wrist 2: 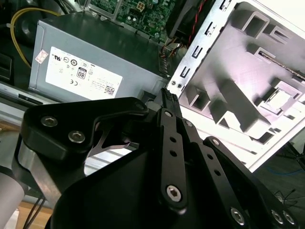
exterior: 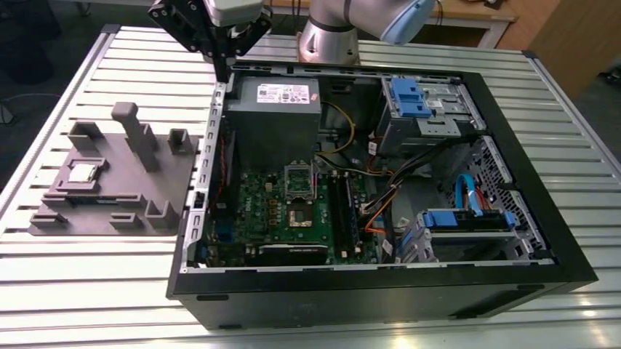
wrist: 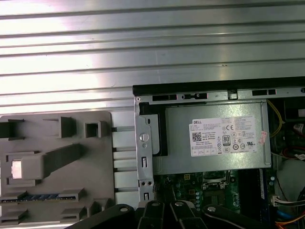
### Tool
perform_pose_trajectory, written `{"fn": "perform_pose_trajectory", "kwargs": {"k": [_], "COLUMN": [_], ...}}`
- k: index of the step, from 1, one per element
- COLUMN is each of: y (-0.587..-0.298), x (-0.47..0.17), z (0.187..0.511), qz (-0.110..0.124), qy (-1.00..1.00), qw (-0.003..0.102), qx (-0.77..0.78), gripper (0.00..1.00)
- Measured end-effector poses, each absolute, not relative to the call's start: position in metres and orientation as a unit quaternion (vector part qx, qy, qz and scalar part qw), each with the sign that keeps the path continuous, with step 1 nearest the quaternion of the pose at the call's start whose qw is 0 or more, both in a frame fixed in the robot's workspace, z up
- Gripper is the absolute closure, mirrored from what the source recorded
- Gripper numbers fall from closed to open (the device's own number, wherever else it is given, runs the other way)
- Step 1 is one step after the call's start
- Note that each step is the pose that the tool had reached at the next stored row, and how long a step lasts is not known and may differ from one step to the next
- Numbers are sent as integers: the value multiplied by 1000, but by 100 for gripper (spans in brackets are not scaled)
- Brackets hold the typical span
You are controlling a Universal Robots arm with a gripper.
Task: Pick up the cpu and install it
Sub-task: 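Reach for the cpu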
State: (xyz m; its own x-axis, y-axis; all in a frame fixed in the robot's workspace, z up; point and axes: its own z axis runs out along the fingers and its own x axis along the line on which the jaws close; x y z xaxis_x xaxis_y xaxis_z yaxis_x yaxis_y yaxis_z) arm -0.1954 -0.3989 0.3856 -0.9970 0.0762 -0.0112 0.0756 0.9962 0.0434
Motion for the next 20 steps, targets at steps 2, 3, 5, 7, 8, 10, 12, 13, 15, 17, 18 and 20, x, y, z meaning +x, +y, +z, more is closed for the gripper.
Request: {"fn": "perform_pose_trajectory", "kwargs": {"k": [2, 3, 5, 7, 8, 10, 12, 13, 15, 17, 18, 20], "y": [-399, -399, -399, -399, -399, -399, -399, -399, -399, -399, -399, -399], "x": [-196, -196, -197, -197, -197, -197, -198, -198, -198, -199, -199, -199], "z": [386, 386, 385, 385, 385, 385, 385, 385, 385, 385, 385, 385], "qz": [21, 21, 21, 21, 21, 21, 21, 21, 21, 21, 21, 21], "qy": [999, 999, 999, 999, 999, 999, 999, 999, 999, 999, 999, 999], "qw": [6, 6, 6, 6, 6, 6, 6, 6, 6, 6, 6, 6], "qx": [38, 38, 38, 38, 38, 38, 38, 38, 38, 38, 38, 38], "gripper": [90, 90, 90, 90, 90, 90, 90, 90, 90, 90, 90, 90]}}
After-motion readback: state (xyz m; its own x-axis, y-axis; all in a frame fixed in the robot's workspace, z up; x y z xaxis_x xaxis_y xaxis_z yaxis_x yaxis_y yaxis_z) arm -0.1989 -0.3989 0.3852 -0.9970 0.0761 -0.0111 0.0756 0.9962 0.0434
